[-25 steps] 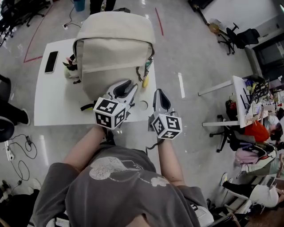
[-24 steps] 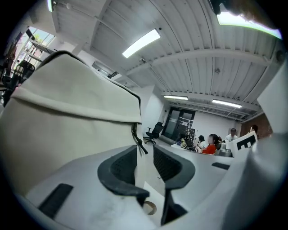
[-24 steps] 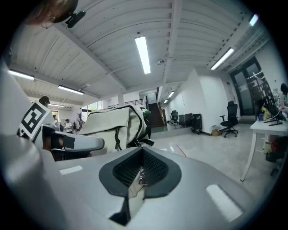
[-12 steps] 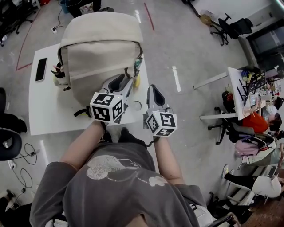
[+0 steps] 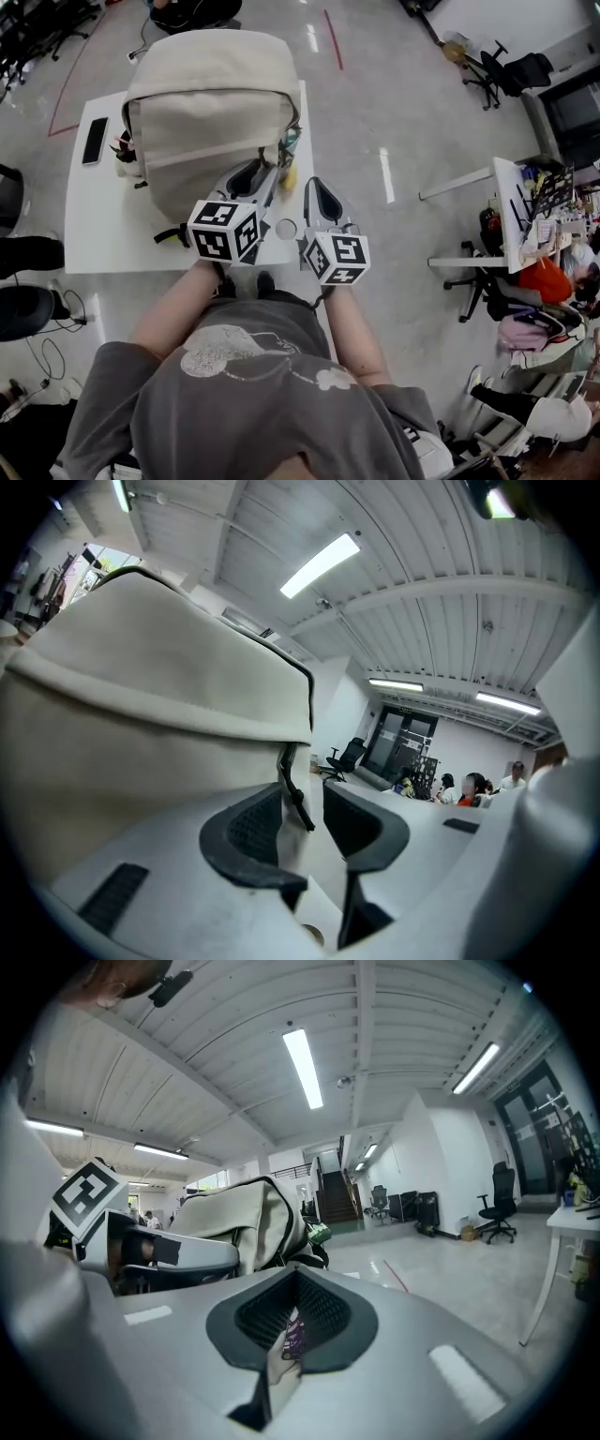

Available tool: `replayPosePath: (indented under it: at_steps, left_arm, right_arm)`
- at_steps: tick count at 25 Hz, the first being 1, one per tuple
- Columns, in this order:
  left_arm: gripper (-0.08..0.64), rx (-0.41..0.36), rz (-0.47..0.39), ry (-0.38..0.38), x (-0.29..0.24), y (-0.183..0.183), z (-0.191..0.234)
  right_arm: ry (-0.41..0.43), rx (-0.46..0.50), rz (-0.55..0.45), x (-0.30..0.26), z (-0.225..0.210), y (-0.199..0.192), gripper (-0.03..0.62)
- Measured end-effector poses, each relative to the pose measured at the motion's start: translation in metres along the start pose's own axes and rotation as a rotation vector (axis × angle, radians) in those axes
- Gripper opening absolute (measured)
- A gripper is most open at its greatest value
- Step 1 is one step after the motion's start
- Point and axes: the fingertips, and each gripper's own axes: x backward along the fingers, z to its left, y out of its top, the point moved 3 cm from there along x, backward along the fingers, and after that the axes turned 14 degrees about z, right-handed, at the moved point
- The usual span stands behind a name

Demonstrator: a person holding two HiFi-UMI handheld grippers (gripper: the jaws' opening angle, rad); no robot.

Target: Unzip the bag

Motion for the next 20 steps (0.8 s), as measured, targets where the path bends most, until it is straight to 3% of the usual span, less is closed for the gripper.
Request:
replayPosePath:
  at_steps: [7, 13, 17, 20]
  left_arm:
    - [0.141, 0.045, -0.006, 0.013, -0.005, -0.002, -0.014]
    - [0.063, 0.156, -0.011, 0.068, -0.013, 0.0, 0.001]
    - [0.043, 0.155, -0.005, 0.122, -0.021, 0.001, 0.006]
    - [0.04, 0.146, -0.006, 0.093, -0.016, 0.001, 0.006]
  right_arm:
    - [0.018, -0.035, 0.029, -0.004, -0.01, -0.013, 0.0]
    - [0.03, -0.044, 0.039, -0.005, -0.018, -0.014, 0.0]
    - [0.031, -0.065, 0.045, -0.009, -0.026, -0.014, 0.0]
    - [0.054, -0.047, 0.038, -0.012, -0.024, -0.009, 0.0]
